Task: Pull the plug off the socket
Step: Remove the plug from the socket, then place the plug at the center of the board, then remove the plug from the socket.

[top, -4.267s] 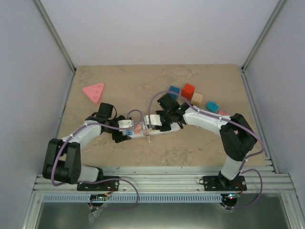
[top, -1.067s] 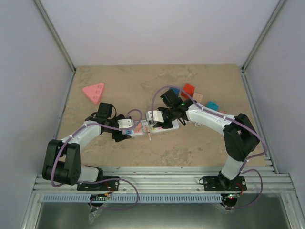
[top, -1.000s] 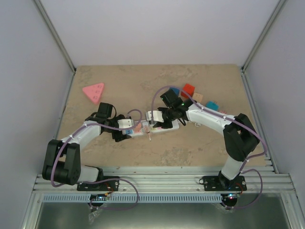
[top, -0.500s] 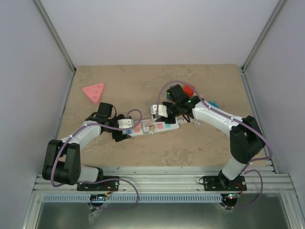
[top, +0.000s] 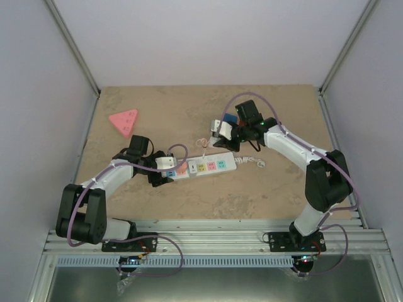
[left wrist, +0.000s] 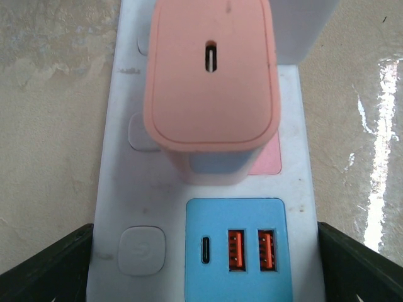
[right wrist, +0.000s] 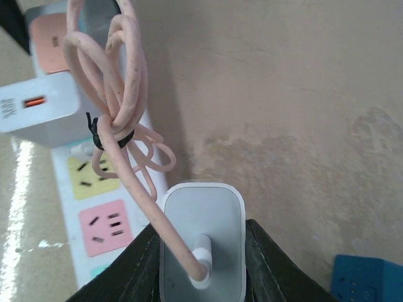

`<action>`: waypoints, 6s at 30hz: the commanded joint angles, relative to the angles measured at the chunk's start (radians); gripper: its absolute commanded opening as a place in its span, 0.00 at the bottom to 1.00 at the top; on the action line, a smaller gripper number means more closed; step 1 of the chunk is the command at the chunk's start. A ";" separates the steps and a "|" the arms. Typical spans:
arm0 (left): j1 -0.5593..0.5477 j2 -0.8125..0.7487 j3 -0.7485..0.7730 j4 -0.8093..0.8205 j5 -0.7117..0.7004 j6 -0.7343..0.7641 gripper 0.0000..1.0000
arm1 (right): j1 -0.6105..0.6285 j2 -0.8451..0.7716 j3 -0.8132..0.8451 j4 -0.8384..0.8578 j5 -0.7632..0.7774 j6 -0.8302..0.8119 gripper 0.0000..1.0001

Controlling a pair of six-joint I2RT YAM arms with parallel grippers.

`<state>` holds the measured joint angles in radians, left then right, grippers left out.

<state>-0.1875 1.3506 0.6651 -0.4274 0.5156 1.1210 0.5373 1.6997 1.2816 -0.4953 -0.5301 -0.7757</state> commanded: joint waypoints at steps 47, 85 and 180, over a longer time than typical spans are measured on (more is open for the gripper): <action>0.004 -0.017 0.015 0.044 0.089 -0.005 0.00 | -0.449 -0.366 -0.608 0.281 0.670 -0.124 0.01; 0.005 -0.025 0.017 0.042 0.095 -0.008 0.00 | -0.285 -0.648 -0.484 -0.155 0.136 -0.255 0.98; 0.006 -0.108 -0.018 0.089 0.080 -0.028 0.00 | 0.293 0.097 0.004 0.027 0.041 -0.042 0.41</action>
<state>-0.1879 1.2797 0.6376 -0.4271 0.5266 1.1049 0.8253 1.8206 1.2785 -0.4339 -0.4675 -0.8154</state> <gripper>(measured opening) 0.854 0.533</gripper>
